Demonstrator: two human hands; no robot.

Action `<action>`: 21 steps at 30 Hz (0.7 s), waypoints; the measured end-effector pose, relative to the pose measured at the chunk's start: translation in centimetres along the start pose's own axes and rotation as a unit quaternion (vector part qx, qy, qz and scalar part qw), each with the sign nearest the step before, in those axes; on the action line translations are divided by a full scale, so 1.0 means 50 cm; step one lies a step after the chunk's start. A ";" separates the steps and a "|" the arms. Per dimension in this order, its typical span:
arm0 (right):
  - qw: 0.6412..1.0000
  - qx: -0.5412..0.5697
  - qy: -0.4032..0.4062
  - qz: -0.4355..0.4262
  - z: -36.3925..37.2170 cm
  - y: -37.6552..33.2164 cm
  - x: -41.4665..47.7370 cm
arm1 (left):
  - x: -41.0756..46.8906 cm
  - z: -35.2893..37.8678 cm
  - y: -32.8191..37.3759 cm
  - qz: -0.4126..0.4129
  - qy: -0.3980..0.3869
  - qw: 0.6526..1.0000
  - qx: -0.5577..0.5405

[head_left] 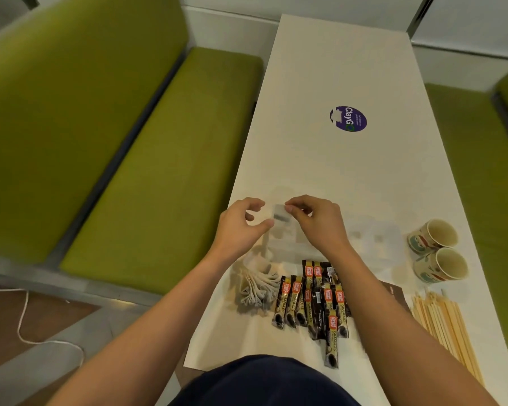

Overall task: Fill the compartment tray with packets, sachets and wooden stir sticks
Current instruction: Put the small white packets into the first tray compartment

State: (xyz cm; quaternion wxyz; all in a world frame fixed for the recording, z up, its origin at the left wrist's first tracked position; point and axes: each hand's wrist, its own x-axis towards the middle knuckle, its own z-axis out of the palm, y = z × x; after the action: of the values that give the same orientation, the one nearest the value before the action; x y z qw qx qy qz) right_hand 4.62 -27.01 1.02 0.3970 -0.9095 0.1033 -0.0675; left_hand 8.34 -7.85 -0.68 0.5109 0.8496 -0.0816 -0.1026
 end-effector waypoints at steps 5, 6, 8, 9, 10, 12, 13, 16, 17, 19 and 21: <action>0.996 0.015 0.085 -0.039 -0.053 -0.034 -0.016 | -0.003 -0.002 -0.004 -0.014 0.007 1.000 -0.008; 0.994 0.015 0.096 -0.045 -0.064 -0.040 -0.020 | -0.004 -0.001 -0.005 -0.017 0.002 1.000 -0.006; 0.993 0.023 0.108 -0.048 -0.080 -0.049 -0.029 | -0.005 0.000 -0.004 -0.020 -0.003 1.000 -0.003; 0.992 0.030 0.114 -0.048 -0.086 -0.052 -0.034 | -0.003 0.000 -0.002 -0.019 -0.006 1.000 -0.001; 0.991 0.038 0.122 -0.048 -0.090 -0.054 -0.040 | -0.002 0.000 -0.001 -0.018 -0.009 1.000 0.001; 0.988 0.053 0.139 -0.047 -0.091 -0.055 -0.051 | 0.001 -0.001 0.002 -0.013 -0.022 1.000 0.005; 0.987 0.059 0.142 -0.044 -0.088 -0.053 -0.055 | 0.002 -0.002 0.003 -0.009 -0.031 0.999 0.008; 0.990 0.055 0.123 -0.029 -0.063 -0.038 -0.052 | 0.004 0.000 0.007 0.002 -0.062 0.998 0.014; 0.992 0.048 0.113 -0.026 -0.051 -0.031 -0.047 | 0.003 0.002 0.009 0.003 -0.067 0.998 0.013; 0.995 0.039 0.094 -0.022 -0.029 -0.017 -0.033 | 0.002 0.007 0.011 0.008 -0.065 0.998 0.019; 0.997 0.030 0.072 -0.013 -0.008 -0.005 -0.018 | 0.002 0.009 0.011 0.007 -0.058 0.998 0.021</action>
State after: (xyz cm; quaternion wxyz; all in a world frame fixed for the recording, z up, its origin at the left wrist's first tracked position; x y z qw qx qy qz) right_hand 3.71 -26.90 1.46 0.4147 -0.8913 0.1175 -0.1407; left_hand 8.28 -8.52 -0.41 0.4884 0.8519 -0.1191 -0.1466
